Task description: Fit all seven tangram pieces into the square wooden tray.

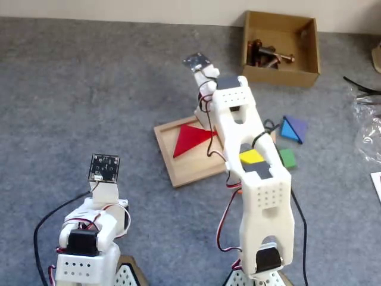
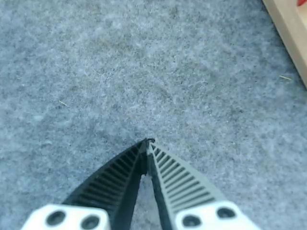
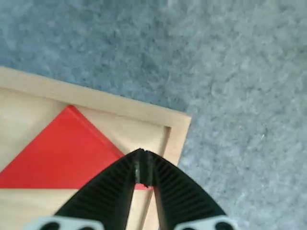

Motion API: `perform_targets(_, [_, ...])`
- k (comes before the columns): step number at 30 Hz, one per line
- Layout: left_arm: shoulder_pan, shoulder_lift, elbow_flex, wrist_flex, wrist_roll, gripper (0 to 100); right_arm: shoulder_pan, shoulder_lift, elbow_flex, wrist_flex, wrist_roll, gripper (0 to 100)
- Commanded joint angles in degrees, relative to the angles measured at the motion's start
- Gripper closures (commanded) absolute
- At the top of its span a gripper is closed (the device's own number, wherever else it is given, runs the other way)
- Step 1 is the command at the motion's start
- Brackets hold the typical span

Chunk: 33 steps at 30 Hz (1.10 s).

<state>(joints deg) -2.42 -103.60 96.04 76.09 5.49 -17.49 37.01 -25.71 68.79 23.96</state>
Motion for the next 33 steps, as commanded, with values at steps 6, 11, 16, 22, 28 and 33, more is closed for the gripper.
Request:
perform_targets(6, [0.9, -0.4, 1.1, -0.2, 0.4, 99, -0.5, -1.3, -1.7, -2.5, -0.5, 99.3])
perform_targets(11, [0.9, -0.4, 1.1, -0.2, 0.4, 99, -0.6, -1.3, -1.7, -3.6, -0.5, 99.3])
perform_targets(16, [0.9, -0.4, 1.1, -0.2, 0.4, 99, -0.5, -1.2, -1.5, -2.9, -0.5, 99.3])
perform_targets(22, [0.9, -0.4, 1.1, -0.2, 0.4, 99, -0.6, 2.2, -1.9, -2.5, -0.5, 99.3])
perform_targets(28, [0.9, -0.4, 1.1, -0.2, 0.4, 99, -0.6, 3.9, -2.1, 2.2, -0.5, 99.3])
perform_targets(33, [0.9, -0.4, 1.1, -0.2, 0.4, 99, -0.7, 3.9, -2.2, 4.5, -0.5, 99.3])
